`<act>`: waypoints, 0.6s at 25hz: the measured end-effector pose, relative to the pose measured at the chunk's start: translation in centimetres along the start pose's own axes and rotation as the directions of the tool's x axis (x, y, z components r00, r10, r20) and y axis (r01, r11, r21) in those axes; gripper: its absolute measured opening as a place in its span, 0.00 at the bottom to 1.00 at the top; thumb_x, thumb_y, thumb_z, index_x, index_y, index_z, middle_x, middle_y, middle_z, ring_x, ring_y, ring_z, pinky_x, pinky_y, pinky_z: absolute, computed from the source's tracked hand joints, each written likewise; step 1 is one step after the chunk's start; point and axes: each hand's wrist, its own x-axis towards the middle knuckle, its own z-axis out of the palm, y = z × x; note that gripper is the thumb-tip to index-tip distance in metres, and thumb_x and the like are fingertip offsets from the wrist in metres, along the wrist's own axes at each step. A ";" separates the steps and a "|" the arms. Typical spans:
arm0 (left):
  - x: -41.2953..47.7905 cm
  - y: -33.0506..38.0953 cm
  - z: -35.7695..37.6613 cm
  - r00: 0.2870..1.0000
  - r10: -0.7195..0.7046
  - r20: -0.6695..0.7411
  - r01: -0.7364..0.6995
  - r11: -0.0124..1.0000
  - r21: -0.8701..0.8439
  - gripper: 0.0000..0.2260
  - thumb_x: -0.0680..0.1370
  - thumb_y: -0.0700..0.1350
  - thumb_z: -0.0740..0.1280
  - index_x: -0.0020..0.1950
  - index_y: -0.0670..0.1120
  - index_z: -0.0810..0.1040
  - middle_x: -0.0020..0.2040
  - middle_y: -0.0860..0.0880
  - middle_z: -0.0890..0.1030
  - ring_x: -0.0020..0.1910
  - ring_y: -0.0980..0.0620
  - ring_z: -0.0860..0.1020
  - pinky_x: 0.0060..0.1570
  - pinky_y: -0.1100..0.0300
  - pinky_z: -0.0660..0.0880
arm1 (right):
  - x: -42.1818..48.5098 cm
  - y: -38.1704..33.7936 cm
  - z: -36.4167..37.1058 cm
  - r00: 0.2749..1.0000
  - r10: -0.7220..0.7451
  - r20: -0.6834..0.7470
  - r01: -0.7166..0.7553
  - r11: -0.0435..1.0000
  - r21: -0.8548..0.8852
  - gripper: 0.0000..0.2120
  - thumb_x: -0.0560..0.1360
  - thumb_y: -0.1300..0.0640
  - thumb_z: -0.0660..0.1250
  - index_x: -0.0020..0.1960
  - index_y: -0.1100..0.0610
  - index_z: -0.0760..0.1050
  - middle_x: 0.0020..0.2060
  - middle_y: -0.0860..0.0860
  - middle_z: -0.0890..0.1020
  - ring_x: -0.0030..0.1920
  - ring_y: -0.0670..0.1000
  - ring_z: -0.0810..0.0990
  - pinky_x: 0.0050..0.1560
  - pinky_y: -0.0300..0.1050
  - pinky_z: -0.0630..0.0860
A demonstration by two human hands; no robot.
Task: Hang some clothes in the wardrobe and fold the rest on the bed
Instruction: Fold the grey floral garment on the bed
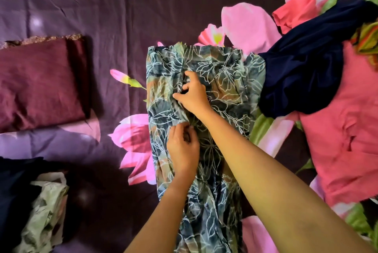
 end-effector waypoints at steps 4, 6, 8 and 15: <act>-0.6 0.8 0.8 0.979 0.206 -0.005 -0.206 0.978 -0.028 0.08 0.75 0.40 0.63 0.47 0.37 0.79 0.39 0.45 0.77 0.35 0.58 0.71 0.39 0.75 0.67 | 0.9 0.0 -2.4 0.974 0.090 -0.208 -0.005 0.926 0.376 0.22 0.75 0.71 0.64 0.68 0.63 0.70 0.59 0.57 0.78 0.55 0.49 0.77 0.53 0.39 0.77; -1.1 1.8 1.7 0.953 0.300 0.047 -0.299 0.954 -0.037 0.10 0.76 0.41 0.62 0.48 0.37 0.79 0.40 0.44 0.78 0.39 0.57 0.72 0.43 0.73 0.67 | 0.9 1.2 -5.1 0.916 0.059 -0.397 0.113 0.911 0.396 0.19 0.75 0.74 0.61 0.64 0.64 0.74 0.57 0.53 0.78 0.51 0.44 0.76 0.53 0.35 0.76; -1.8 2.7 3.1 0.912 0.386 0.136 -0.381 0.922 -0.063 0.09 0.75 0.40 0.62 0.48 0.36 0.79 0.40 0.44 0.78 0.41 0.56 0.73 0.45 0.73 0.67 | 0.8 3.1 -7.6 0.832 0.016 -0.554 0.199 0.925 0.325 0.17 0.74 0.75 0.60 0.60 0.64 0.75 0.47 0.49 0.78 0.44 0.40 0.75 0.47 0.32 0.74; -2.4 1.0 5.4 0.688 0.298 0.662 -0.399 0.917 0.002 0.12 0.77 0.38 0.61 0.59 0.40 0.78 0.48 0.41 0.81 0.49 0.43 0.78 0.51 0.54 0.73 | -0.7 8.4 -8.7 0.723 -0.103 -0.683 0.156 0.988 0.016 0.17 0.72 0.72 0.62 0.60 0.64 0.71 0.49 0.57 0.78 0.47 0.54 0.78 0.51 0.51 0.76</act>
